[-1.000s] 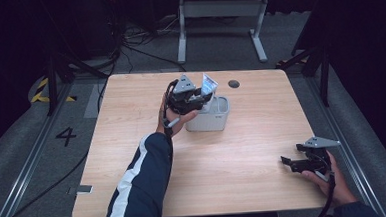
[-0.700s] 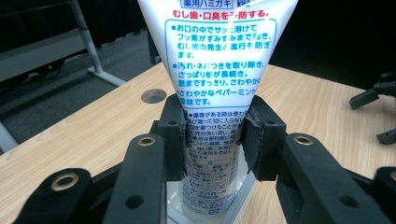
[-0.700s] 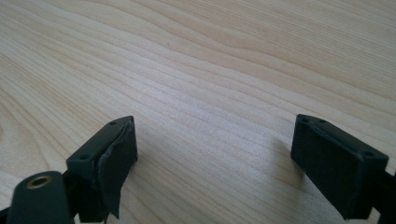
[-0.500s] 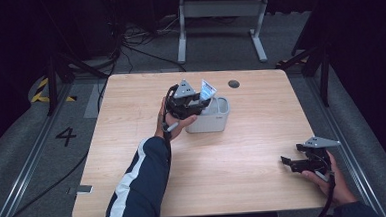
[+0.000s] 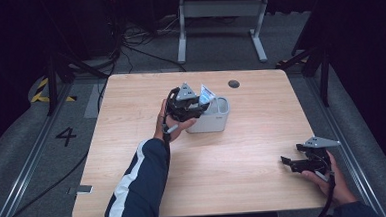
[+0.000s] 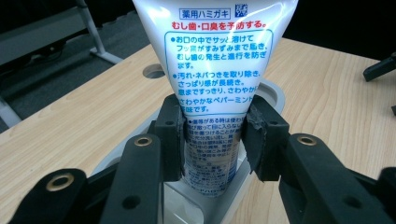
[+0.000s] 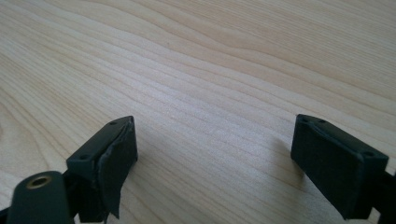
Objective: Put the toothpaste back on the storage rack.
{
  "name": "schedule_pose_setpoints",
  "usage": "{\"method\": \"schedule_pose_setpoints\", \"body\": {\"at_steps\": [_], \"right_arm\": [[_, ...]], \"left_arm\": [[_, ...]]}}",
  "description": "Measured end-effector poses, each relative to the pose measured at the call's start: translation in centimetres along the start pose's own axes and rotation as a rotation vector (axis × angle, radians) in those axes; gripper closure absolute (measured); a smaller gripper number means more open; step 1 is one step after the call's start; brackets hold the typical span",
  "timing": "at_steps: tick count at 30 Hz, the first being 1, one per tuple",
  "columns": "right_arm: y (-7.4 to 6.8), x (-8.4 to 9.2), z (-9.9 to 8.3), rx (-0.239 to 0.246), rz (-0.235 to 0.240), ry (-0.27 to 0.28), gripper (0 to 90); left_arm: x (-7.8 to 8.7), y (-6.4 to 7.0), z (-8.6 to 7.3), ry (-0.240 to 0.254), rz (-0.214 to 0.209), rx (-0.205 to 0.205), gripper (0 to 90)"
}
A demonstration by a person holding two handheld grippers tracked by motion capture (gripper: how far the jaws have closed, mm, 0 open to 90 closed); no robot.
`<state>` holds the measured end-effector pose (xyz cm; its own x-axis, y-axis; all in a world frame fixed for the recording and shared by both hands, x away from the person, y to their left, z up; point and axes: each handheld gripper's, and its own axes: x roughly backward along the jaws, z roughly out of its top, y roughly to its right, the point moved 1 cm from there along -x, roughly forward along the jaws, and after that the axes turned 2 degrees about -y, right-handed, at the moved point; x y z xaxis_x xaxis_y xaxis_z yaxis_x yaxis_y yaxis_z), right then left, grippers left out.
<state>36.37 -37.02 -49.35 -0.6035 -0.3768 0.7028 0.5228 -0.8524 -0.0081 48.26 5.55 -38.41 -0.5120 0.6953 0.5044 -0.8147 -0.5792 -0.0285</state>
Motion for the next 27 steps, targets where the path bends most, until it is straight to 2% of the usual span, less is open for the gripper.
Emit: {"method": "schedule_pose_setpoints", "body": {"at_steps": [8, 16, 17, 18, 19, 20, 23, 27], "right_arm": [[0.0, 0.0, 0.0, 0.0, 0.0, 0.0, 14.9], [0.0, 0.0, 0.0, 0.0, 0.0, 0.0, 14.9], [0.0, 0.0, 0.0, 0.0, 0.0, 0.0, 14.9], [0.0, 0.0, 0.0, 0.0, 0.0, 0.0, 14.9], [0.0, 0.0, 0.0, 0.0, 0.0, 0.0, 14.9], [0.0, 0.0, 0.0, 0.002, 0.0, 0.0, 14.9], [0.0, 0.0, 0.0, 0.001, 0.001, -0.001, 14.8], [0.0, 0.0, 0.0, 0.001, 0.001, 0.0, 14.8]], "left_arm": [[-0.2, 0.1, -0.1, -0.024, 0.003, -0.009, 61.0], [-0.5, 0.1, -0.2, -0.073, 0.006, -0.024, 59.9], [-0.3, 0.2, -0.3, -0.028, 0.0, -0.007, 61.5], [0.0, 0.0, -0.2, 0.005, -0.008, 0.006, 71.7], [0.4, -0.1, 0.1, 0.031, -0.013, 0.03, 68.3], [0.6, -0.2, 0.3, 0.044, -0.008, 0.029, 69.8], [0.9, -0.1, 0.7, 0.022, 0.011, -0.002, 68.5], [0.9, -0.1, 0.6, 0.029, 0.008, 0.009, 68.1]]}}
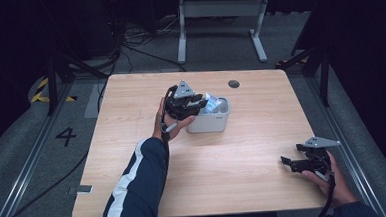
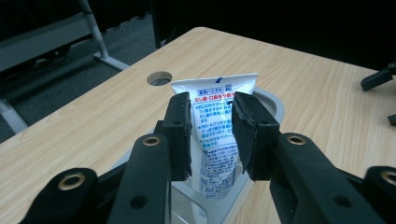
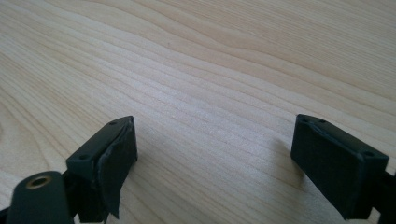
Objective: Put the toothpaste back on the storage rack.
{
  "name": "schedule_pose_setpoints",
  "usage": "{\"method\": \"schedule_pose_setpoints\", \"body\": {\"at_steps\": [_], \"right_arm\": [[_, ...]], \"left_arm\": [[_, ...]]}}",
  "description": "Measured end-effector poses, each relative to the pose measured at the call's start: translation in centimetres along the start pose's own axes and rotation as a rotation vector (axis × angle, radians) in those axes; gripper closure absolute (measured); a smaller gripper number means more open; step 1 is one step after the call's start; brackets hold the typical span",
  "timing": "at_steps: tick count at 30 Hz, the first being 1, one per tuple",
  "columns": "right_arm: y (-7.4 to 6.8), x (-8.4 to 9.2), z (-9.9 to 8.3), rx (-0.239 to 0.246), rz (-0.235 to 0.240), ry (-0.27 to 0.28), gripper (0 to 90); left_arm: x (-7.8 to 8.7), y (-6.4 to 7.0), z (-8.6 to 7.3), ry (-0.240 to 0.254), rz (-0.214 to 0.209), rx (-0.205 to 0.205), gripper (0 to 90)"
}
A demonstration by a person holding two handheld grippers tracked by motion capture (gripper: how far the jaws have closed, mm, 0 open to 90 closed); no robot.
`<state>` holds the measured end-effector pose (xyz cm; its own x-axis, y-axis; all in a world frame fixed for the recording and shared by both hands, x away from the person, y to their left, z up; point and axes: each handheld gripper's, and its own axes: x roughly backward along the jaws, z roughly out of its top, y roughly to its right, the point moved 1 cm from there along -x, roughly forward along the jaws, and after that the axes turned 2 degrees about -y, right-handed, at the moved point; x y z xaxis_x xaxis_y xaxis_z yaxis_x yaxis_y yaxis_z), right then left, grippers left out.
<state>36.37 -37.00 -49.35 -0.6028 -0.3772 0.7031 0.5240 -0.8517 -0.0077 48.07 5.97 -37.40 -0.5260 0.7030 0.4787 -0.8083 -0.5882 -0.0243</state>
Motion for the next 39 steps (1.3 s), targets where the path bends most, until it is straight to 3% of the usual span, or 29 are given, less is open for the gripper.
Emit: {"method": "schedule_pose_setpoints", "body": {"at_steps": [16, 27, 39], "right_arm": [[0.0, 0.0, 0.0, 0.0, 0.0, 0.0, 14.9], [0.0, 0.0, 0.0, 0.0, 0.0, 0.001, 14.9], [0.0, 0.0, 0.0, 0.0, 0.0, 0.002, 14.9]], "left_arm": [[0.6, 0.1, 0.0, -0.008, 0.009, -0.016, 68.2], [1.9, 0.4, 0.2, -0.021, 0.012, -0.057, 66.3], [3.9, 1.1, 0.1, -0.058, 0.027, -0.134, 63.5]]}}
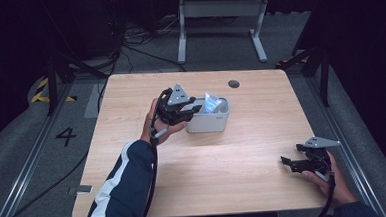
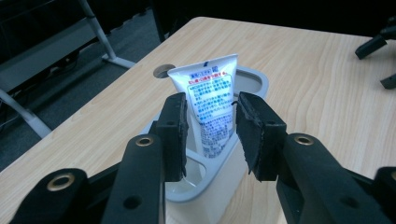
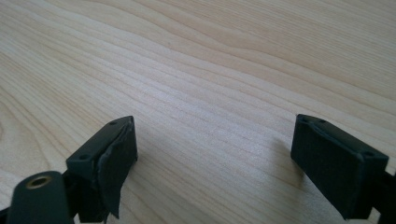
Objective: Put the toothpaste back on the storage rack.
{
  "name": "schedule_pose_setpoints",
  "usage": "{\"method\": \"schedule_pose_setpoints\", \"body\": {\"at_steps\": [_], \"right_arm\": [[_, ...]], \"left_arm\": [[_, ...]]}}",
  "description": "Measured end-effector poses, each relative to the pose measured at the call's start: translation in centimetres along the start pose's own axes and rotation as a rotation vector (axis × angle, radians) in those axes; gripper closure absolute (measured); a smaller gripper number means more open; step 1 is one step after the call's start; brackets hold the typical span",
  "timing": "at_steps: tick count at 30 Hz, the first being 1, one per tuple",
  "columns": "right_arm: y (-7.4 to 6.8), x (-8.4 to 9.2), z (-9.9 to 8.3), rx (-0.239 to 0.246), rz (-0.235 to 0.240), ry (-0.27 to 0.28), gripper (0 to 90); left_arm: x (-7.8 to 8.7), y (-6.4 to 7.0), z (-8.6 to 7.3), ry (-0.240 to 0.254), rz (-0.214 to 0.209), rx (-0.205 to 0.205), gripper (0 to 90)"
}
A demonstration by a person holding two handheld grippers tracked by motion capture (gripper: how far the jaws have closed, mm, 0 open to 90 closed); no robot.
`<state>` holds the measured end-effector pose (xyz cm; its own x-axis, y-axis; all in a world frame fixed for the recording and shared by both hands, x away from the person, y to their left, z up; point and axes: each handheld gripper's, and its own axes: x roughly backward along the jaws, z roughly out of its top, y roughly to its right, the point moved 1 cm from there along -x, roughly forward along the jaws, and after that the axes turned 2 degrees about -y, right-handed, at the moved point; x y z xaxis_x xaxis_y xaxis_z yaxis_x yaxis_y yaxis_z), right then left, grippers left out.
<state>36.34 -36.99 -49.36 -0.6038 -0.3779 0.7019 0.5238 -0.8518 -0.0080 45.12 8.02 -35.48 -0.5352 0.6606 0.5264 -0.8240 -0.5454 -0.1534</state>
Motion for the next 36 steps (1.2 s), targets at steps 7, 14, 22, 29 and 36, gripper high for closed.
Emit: {"method": "schedule_pose_setpoints", "body": {"at_steps": [7, 14, 22, 29, 36], "right_arm": [[0.0, 0.0, 0.0, 0.002, -0.001, -0.001, 14.8], [0.0, 0.0, 0.0, 0.002, -0.001, -0.001, 14.9], [0.0, 0.0, 0.0, 0.002, -0.001, -0.001, 14.8], [0.0, 0.0, 0.0, 0.0, 0.0, -0.001, 14.8], [0.0, 0.1, 0.0, -0.001, 0.0, -0.001, 14.8]], "left_arm": [[1.1, 0.4, -1.0, -0.045, 0.01, -0.037, 62.0], [1.7, 0.2, -2.5, -0.086, 0.031, -0.039, 57.9], [2.7, 0.0, -4.2, -0.134, 0.05, -0.03, 49.3], [3.1, -0.1, -5.7, -0.186, 0.073, -0.016, 39.7], [3.7, -0.1, -7.4, -0.247, 0.089, -0.023, 33.6]]}}
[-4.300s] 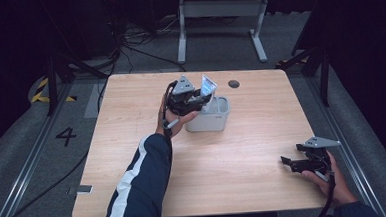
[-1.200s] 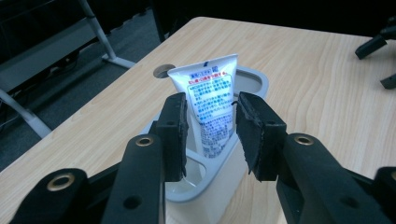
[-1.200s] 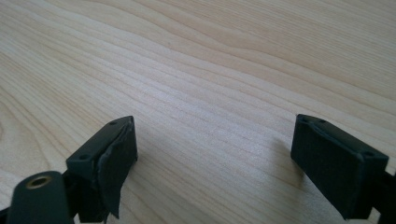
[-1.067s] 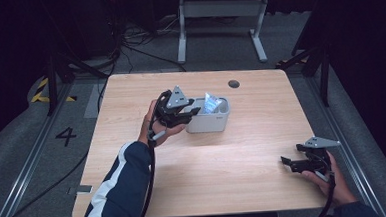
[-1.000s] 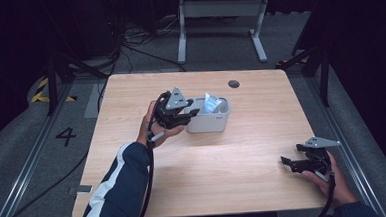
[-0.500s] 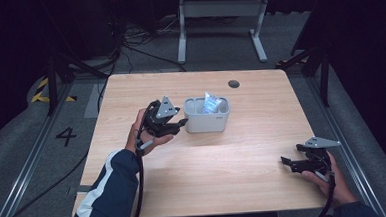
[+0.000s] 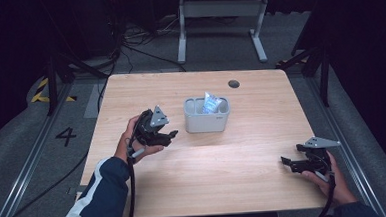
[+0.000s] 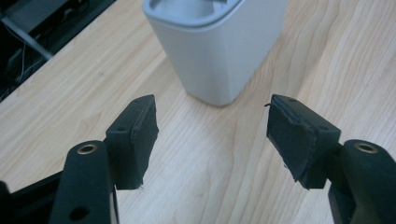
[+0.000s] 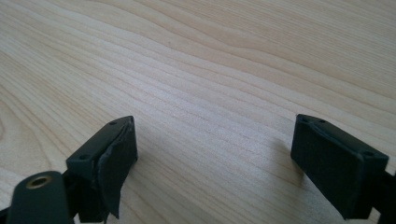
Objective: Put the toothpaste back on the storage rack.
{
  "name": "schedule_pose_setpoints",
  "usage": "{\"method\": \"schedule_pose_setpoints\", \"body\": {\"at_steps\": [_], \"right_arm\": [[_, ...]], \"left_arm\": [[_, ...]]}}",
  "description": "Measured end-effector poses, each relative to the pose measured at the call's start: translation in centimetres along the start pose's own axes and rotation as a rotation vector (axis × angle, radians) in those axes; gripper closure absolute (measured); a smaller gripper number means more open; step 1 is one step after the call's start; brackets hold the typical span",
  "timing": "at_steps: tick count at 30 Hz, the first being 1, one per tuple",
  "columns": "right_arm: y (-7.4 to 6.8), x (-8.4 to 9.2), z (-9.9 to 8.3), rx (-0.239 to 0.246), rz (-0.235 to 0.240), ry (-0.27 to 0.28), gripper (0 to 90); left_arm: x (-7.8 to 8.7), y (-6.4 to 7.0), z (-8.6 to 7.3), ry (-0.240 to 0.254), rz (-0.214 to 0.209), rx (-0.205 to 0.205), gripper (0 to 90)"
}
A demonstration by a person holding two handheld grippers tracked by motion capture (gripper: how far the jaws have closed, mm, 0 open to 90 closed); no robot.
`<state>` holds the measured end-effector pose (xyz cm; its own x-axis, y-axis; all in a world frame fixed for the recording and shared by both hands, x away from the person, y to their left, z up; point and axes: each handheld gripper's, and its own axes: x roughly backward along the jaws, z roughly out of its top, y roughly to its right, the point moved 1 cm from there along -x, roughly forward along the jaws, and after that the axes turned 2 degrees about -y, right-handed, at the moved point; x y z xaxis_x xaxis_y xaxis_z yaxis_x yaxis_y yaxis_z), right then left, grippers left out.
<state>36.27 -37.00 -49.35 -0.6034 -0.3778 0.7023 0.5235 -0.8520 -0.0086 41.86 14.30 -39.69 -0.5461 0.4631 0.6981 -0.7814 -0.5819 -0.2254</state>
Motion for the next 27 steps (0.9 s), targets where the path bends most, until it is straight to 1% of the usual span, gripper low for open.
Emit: {"method": "schedule_pose_setpoints", "body": {"at_steps": [4, 5, 7, 9, 16, 18, 22, 24, 25, 27], "right_arm": [[0.0, 0.0, 0.0, 0.0, 0.0, 0.0, 14.9], [0.0, 0.0, 0.0, 0.0, 0.0, 0.0, 14.9], [0.0, 0.0, 0.0, -0.001, 0.0, 0.0, 14.9], [0.0, 0.0, 0.0, 0.0, 0.0, 0.0, 14.9], [0.0, 0.0, 0.0, -0.001, 0.0, 0.0, 14.8], [0.0, 0.0, 0.0, -0.001, 0.0, 0.0, 14.9], [0.0, 0.0, 0.0, -0.001, 0.0, 0.001, 14.8], [0.0, 0.0, 0.0, -0.001, 0.0, 0.0, 14.9], [0.0, 0.0, 0.0, -0.001, 0.0, 0.0, 14.9], [0.0, 0.0, 0.0, -0.001, 0.0, 0.0, 14.8]], "left_arm": [[0.1, 0.0, -1.1, -0.025, -0.001, 0.005, 31.7], [0.1, 0.0, -1.4, -0.029, 0.004, 0.013, 31.1], [0.2, 0.0, -1.9, -0.053, 0.01, 0.009, 30.6], [0.3, 0.1, -2.5, -0.063, 0.016, 0.006, 30.4], [0.7, 0.2, -4.3, -0.103, 0.025, 0.015, 29.4], [0.9, 0.2, -4.9, -0.115, 0.029, 0.009, 29.1], [1.4, 0.4, -6.0, -0.128, 0.035, 0.018, 28.6], [1.6, 0.4, -6.7, -0.145, 0.041, 0.017, 28.0], [1.6, 0.4, -6.7, -0.145, 0.041, 0.017, 27.5], [1.9, 0.5, -7.4, -0.166, 0.051, 0.016, 27.2]]}}
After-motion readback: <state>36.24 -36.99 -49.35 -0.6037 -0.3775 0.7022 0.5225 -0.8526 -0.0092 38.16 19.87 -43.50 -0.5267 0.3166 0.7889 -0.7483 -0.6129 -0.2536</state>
